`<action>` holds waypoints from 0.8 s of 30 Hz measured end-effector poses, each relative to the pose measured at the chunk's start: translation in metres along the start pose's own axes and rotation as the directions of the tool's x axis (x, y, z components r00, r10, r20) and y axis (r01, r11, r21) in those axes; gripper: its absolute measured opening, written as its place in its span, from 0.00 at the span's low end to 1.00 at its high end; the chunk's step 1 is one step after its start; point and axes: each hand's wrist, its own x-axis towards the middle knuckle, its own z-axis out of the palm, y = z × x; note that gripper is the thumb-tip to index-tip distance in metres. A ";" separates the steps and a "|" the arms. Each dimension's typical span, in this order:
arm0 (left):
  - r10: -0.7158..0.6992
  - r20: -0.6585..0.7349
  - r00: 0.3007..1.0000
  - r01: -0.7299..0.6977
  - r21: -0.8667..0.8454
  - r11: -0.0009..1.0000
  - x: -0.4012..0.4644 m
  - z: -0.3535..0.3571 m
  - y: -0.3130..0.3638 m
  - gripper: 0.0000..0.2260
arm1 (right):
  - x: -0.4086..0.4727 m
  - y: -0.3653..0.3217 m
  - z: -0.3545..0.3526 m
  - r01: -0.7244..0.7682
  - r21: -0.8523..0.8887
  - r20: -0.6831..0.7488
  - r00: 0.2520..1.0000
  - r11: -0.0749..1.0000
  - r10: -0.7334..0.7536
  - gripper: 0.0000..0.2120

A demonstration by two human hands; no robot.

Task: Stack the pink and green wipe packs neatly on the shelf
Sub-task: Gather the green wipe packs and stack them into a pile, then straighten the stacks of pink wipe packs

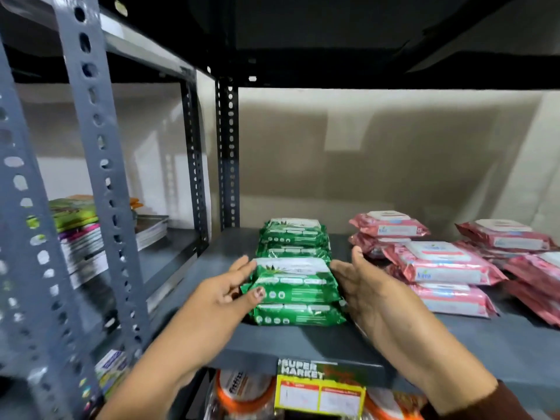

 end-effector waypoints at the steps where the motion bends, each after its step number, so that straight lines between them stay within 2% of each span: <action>1: 0.022 -0.003 1.000 -0.022 0.030 0.999 0.002 -0.001 -0.002 0.25 | -0.004 0.001 -0.003 0.015 -0.007 0.006 1.000 1.000 -0.015 0.19; 4: 0.034 -0.045 0.998 -0.031 0.048 0.998 0.003 0.002 -0.006 0.24 | -0.008 0.009 -0.007 0.017 -0.025 -0.008 1.000 1.000 -0.018 0.14; 13: -0.036 -0.087 0.996 0.036 -0.001 0.999 0.014 0.007 -0.001 0.23 | -0.001 0.015 0.011 0.015 -0.011 -0.085 0.996 1.000 -0.016 0.14; 17: -0.028 -0.082 0.996 0.028 -0.007 1.000 0.010 0.004 0.000 0.23 | 0.003 0.023 0.014 0.016 -0.029 -0.119 0.993 0.999 -0.020 0.23; 20: -0.009 -0.164 0.986 0.022 0.078 0.997 0.005 0.006 0.001 0.27 | -0.005 0.018 0.016 0.016 -0.054 -0.111 0.994 0.998 -0.022 0.22; 22: 0.124 -0.279 0.952 -0.087 0.143 0.986 -0.007 0.013 0.014 0.31 | -0.019 0.004 0.007 0.102 -0.144 -0.136 0.983 0.984 -0.122 0.21; 23: 0.184 -0.326 0.927 -0.162 0.096 0.982 -0.014 0.018 0.024 0.31 | -0.027 -0.006 -0.003 0.174 -0.221 -0.162 0.964 0.960 -0.212 0.22; 24: 0.202 -0.338 0.919 -0.228 -0.039 0.973 -0.020 0.028 0.037 0.30 | -0.036 -0.018 -0.017 0.255 -0.308 -0.208 0.922 0.917 -0.327 0.22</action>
